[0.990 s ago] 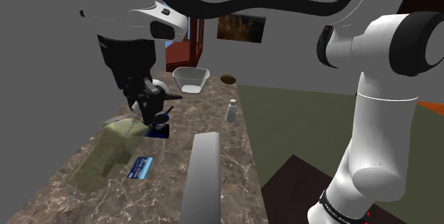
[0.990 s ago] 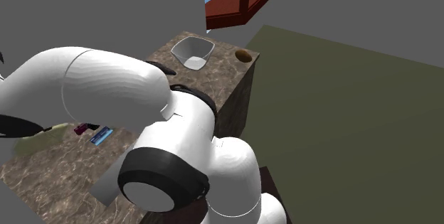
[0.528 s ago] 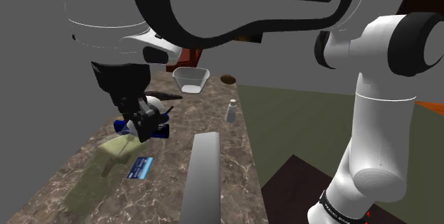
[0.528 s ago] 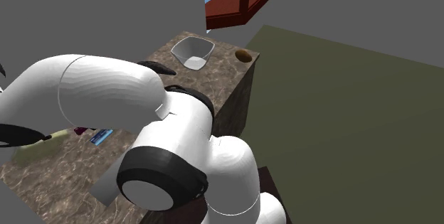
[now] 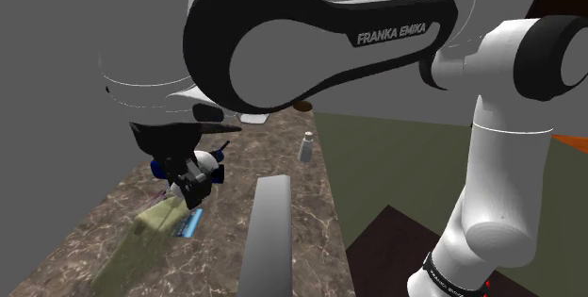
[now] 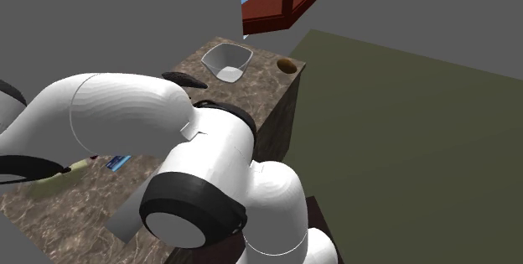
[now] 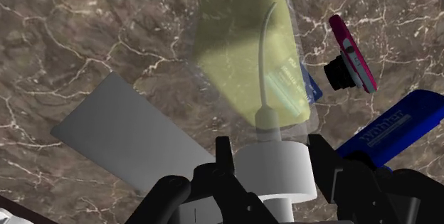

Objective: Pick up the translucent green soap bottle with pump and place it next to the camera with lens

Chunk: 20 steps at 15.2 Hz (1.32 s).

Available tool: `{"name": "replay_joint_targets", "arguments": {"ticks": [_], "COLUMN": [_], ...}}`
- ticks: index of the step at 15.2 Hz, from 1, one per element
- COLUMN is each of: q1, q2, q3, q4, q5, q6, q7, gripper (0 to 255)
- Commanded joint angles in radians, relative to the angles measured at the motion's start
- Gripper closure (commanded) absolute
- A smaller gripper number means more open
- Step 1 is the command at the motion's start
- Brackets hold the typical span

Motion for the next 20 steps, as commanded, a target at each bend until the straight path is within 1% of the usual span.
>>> {"name": "replay_joint_targets", "arguments": {"ticks": [1, 12, 16, 20], "q1": [-0.007, -0.021, -0.049, -0.066], "q2": [-0.004, 0.015, 0.043, 0.074], "q3": [0.0, -0.009, 0.022, 0.04], "q4": [-0.031, -0.161, -0.198, -0.231], "q5": [0.001, -0.026, -0.062, -0.099], "q6": [0.029, 0.161, 0.199, 0.234], "q7": [0.005, 0.048, 0.078, 0.109], "gripper": [255, 255, 255, 255]}}
